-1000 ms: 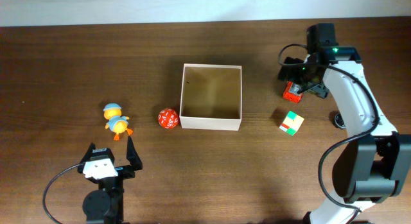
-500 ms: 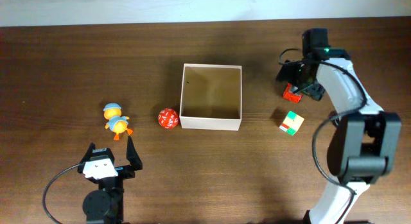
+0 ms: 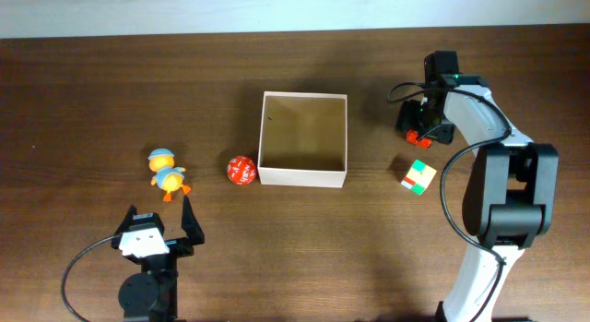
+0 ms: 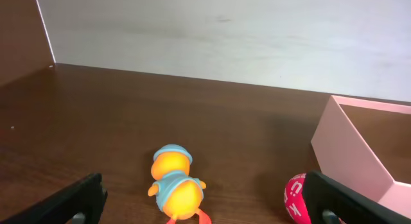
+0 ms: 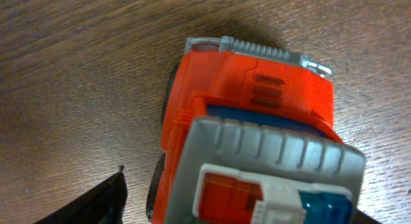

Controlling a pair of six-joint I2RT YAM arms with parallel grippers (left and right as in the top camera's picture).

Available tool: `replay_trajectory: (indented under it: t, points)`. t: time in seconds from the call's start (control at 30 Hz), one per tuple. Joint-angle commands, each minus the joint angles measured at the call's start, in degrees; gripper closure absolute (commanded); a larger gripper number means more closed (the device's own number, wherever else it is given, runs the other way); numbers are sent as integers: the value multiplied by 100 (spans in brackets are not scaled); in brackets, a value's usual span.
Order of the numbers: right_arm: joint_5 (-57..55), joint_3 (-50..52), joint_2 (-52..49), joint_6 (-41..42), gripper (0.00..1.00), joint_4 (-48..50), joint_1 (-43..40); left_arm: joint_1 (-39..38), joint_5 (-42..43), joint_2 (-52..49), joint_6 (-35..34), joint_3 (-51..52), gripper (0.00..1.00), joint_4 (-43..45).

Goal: Pack container
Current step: 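Lower the right gripper and close it on the red toy truck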

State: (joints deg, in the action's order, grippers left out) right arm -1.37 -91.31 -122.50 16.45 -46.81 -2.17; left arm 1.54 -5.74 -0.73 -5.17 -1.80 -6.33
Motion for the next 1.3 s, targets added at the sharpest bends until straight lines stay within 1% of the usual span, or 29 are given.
replay_trajectory:
  t: [0.0, 0.07, 0.3, 0.5, 0.7, 1.27]
  points:
    - [-122, -83, -83, -455, 30, 17, -17, 28, 98, 35, 90, 37, 1, 13]
    - [-201, -85, -83, -557, 34, 15, -15, 28, 98, 35, 90, 37, 1, 13]
    - [-258, -83, -83, -1088, 43, 13, -17, 28, 98, 35, 92, 37, 1, 13]
    - [-256, -83, -83, -1375, 47, 13, -17, 28, 98, 35, 92, 37, 1, 13]
    - [-256, -85, -83, -1631, 47, 11, -17, 28, 98, 35, 92, 37, 1, 13]
    - [-256, -92, -81, -1714, 46, 101, -17, 28, 98, 35, 92, 37, 1, 13]
